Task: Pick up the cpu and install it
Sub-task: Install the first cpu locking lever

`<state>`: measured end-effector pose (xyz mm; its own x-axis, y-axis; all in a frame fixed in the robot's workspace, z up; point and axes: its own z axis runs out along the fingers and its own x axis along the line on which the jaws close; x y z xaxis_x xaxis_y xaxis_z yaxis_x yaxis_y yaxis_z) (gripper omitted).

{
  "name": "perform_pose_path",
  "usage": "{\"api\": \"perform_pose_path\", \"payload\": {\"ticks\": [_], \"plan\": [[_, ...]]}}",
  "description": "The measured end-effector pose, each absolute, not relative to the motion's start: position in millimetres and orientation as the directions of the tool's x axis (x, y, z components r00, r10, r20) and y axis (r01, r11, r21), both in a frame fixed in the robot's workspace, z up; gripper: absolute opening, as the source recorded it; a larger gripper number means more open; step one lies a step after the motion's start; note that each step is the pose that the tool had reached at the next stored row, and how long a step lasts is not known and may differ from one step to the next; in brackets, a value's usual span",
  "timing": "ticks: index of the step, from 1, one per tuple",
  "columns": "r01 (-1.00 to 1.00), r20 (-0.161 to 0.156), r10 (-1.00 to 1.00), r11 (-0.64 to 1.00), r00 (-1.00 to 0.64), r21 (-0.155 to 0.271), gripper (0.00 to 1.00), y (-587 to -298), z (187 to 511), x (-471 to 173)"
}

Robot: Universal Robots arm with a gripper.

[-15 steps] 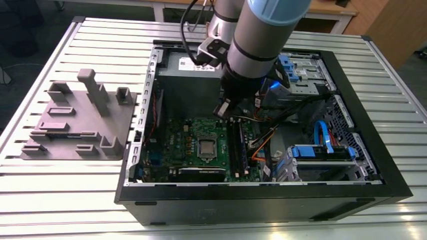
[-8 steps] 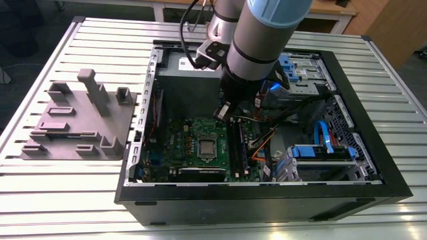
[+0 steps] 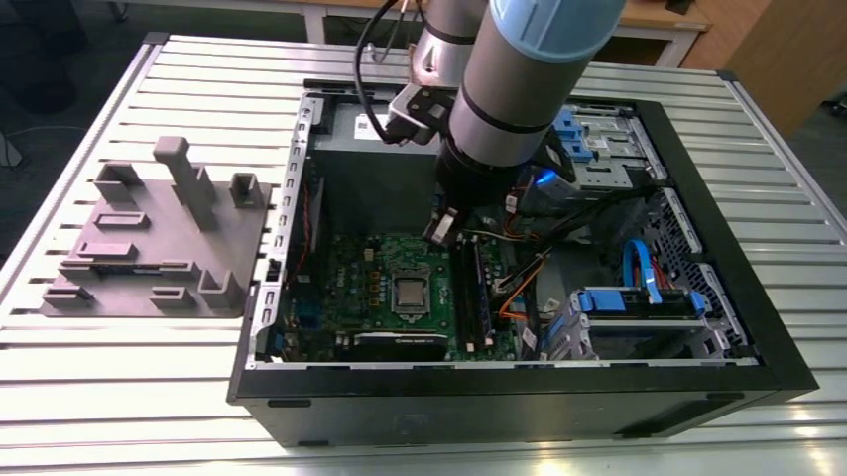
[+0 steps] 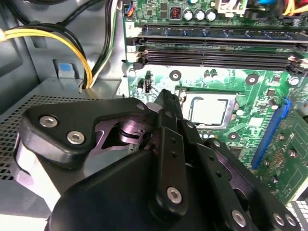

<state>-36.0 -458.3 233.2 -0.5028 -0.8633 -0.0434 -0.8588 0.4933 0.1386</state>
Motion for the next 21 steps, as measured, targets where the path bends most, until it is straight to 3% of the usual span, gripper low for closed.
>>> {"api": "perform_pose_path", "payload": {"ticks": [21], "plan": [[-0.927,-0.047,-0.932,0.351,-0.359,0.130,0.10,-461.6,238.0,-40.8]]}}
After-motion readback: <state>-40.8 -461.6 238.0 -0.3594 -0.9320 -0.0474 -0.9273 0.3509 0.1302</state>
